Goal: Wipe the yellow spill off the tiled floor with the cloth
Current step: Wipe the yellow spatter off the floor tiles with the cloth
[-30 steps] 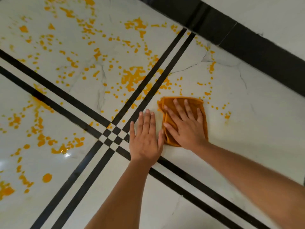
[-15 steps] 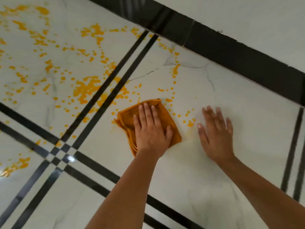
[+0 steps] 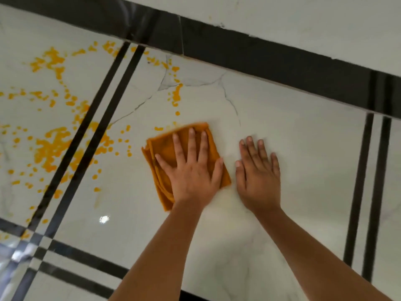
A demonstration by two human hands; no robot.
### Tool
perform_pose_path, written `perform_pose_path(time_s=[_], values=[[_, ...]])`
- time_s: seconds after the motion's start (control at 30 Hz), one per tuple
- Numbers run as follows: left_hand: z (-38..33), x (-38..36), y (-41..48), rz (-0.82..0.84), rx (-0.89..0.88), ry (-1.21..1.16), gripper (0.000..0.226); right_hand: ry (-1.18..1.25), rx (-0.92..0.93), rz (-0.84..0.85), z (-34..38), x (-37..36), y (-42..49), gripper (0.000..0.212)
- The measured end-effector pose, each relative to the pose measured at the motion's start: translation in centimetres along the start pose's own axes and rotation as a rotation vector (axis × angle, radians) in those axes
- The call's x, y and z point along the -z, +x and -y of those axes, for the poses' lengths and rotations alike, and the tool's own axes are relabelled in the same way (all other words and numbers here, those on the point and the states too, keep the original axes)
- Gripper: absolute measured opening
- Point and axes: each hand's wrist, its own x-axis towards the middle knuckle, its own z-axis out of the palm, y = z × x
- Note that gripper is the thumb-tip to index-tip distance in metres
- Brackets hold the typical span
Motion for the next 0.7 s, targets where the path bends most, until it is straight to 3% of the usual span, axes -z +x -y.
perform_pose_path(time_s=[0.13,0.3,0.43,0.5,0.6,0.7], values=[[-0.1,-0.5,-2.4,0.037,-0.14,0.061,0.059,0.012,0.013,-0.009,-0.3,0.1,0.1,0.053],[-0.8,-0.3,2.6,-0.028,0.019,0.034,0.058,0.001,0.013,0.011,-0.2,-0.2,-0.1,0.053],[-0.9,-0.6,-2.7,0.023,-0.136,0.072,0.058,-0.013,0.021,0.023,-0.3,-0.3,-0.1,0.053],[-0.3,-0.4,-0.9,0.017,-0.185,0.105,0.059,-0.001,0.02,0.02,-0.3,-0.2,0.0,0.053],[-0.2,0.0,3.0,0.004,-0.101,0.076,0.059,-0.006,0.02,0.03,-0.4,-0.3,-0.1,0.053],[-0.8,-0.4,0.8,-0.013,-0.069,0.069,0.058,0.012,0.018,0.026,-0.3,-0.4,0.0,0.053]])
